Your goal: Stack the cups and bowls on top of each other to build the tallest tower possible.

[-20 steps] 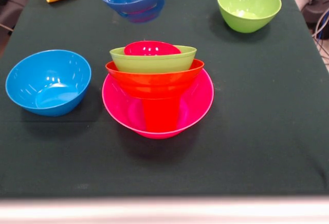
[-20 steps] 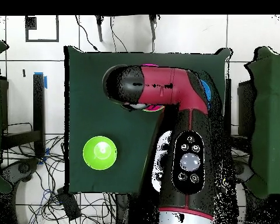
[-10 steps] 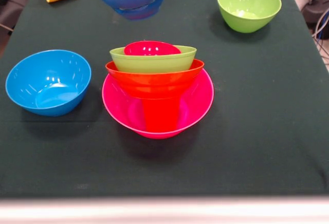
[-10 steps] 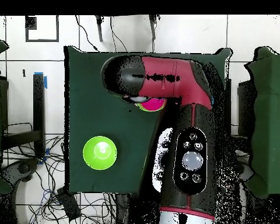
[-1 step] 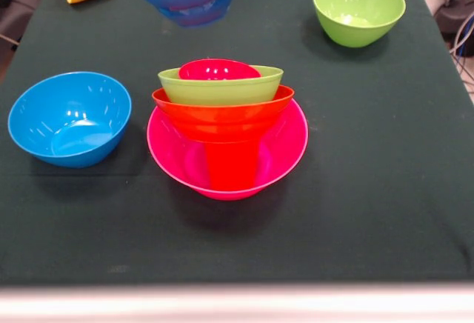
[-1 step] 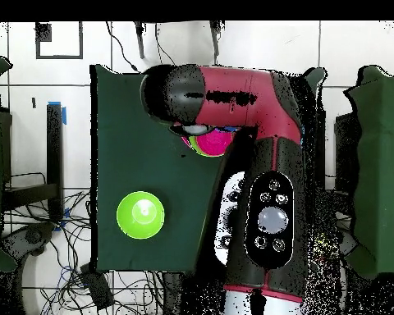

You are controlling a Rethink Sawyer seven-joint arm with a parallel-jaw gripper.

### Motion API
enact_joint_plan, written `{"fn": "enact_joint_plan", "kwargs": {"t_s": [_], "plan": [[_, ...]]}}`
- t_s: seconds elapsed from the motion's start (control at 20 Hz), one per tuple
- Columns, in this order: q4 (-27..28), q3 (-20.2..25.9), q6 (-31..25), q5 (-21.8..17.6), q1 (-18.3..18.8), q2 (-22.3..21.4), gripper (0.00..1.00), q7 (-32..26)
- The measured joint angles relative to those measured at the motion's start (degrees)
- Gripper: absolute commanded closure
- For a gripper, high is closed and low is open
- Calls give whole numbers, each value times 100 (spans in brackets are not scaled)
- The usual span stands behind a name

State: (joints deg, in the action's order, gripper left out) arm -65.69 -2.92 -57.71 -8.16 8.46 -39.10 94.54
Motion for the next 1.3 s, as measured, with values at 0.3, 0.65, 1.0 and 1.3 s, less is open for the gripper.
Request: {"fn": "enact_joint_plan", "kwargs": {"t_s": [0.3,0.65,1.0,1.3], "plan": [[241,3,-11,90,0,181,100,0],[412,3,-11,196,-16,404,100,0],[424,2,-11,202,-122,556,100,0],[426,3,-11,203,-203,614,100,0]]}}
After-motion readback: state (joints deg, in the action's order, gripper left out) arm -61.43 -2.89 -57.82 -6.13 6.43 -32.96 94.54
